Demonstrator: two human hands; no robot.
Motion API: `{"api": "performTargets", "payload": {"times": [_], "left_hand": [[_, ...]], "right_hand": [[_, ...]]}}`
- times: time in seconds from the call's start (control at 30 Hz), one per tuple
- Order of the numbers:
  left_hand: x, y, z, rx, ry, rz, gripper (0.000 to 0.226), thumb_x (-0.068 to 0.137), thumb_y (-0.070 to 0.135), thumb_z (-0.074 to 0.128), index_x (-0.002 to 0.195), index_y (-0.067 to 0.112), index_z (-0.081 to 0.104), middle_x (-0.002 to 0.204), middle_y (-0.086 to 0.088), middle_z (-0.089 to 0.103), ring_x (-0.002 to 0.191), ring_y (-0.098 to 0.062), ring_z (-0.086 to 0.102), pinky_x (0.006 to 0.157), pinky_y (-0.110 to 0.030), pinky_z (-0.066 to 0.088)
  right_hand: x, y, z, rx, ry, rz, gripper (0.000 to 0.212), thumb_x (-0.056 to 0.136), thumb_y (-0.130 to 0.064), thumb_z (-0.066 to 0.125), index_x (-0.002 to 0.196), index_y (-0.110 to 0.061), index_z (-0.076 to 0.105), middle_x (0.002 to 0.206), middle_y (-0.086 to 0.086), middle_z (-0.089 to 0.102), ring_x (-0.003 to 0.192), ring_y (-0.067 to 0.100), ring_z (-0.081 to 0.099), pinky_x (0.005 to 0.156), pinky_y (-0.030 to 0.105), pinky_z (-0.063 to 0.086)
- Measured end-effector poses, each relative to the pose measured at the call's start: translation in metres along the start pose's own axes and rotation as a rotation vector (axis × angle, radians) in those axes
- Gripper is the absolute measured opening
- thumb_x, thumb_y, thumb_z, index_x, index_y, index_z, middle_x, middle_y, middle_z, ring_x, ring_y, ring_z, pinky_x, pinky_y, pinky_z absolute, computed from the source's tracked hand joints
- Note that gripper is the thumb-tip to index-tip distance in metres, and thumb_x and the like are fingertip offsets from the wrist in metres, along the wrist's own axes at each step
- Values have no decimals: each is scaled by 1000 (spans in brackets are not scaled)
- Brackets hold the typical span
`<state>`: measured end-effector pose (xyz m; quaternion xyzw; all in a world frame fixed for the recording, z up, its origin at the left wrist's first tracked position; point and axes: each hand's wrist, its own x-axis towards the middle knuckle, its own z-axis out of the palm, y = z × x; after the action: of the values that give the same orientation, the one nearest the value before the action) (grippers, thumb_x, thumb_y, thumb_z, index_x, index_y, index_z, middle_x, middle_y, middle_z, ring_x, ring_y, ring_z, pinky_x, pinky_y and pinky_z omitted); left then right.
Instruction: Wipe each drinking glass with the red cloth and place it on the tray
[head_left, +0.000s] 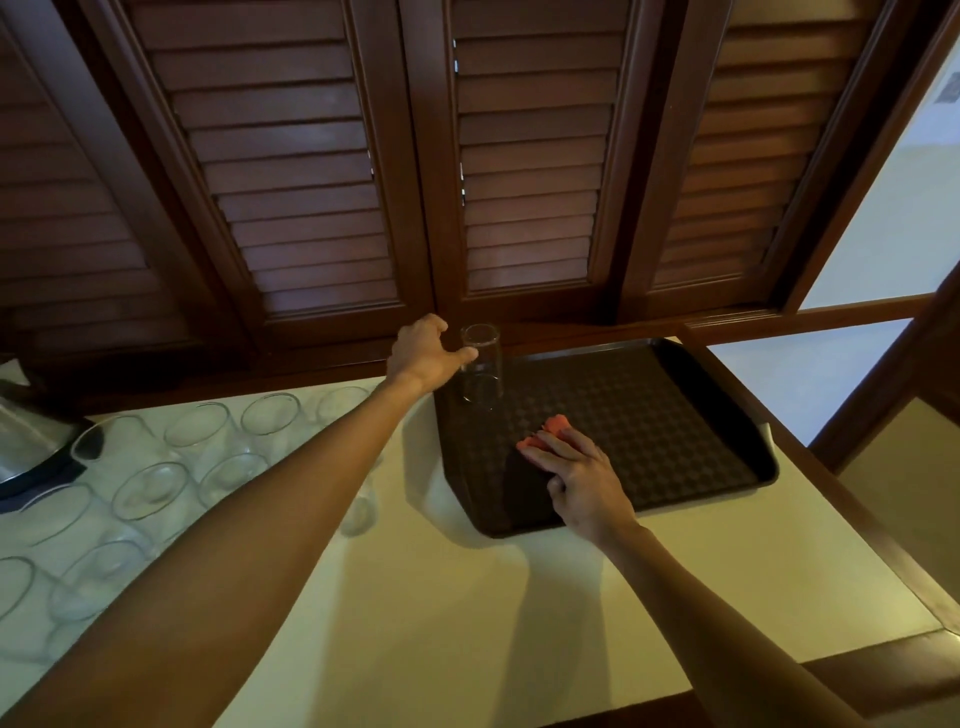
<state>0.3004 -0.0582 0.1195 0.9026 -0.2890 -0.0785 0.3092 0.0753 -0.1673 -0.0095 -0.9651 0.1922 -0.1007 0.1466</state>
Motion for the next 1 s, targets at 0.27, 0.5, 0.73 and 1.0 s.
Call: {"api": "performTargets", "payload": {"times": [0.27, 0.5, 0.73, 1.0], "left_hand": [[-114, -35, -79, 425, 47, -118, 57, 91, 53, 74, 125, 9, 65, 129, -14, 62, 121, -34, 60, 85, -40, 47], [-153, -66, -71, 445, -132, -230, 82, 79, 45, 88, 141, 9, 48, 139, -11, 53, 132, -32, 52, 97, -41, 48], [-160, -83, -73, 117, -15, -205, 75, 62, 32, 99, 125, 13, 63, 124, -6, 64, 112, -26, 61, 85, -35, 52], [-192, -80, -119, -684, -17, -182, 59, 63, 7, 98, 112, 21, 69, 106, -1, 63, 95, -16, 68, 76, -41, 63]], "right_hand": [[0, -37, -7, 17, 93, 15, 49, 97, -3, 53, 133, -34, 63, 145, -11, 55, 140, 16, 43, 112, 40, 43], [-13, -82, 6, 134, 207, -34, 51, 96, 2, 49, 132, -30, 66, 141, -7, 60, 135, 16, 50, 102, 40, 52], [-28, -131, -16, 453, 436, -9, 37, 97, 1, 55, 122, -20, 71, 120, -17, 67, 107, -3, 64, 90, 31, 59], [-58, -204, -77, 1188, 400, 259, 45, 102, 3, 43, 138, -20, 58, 118, -7, 58, 93, 6, 56, 57, 11, 51]]}}
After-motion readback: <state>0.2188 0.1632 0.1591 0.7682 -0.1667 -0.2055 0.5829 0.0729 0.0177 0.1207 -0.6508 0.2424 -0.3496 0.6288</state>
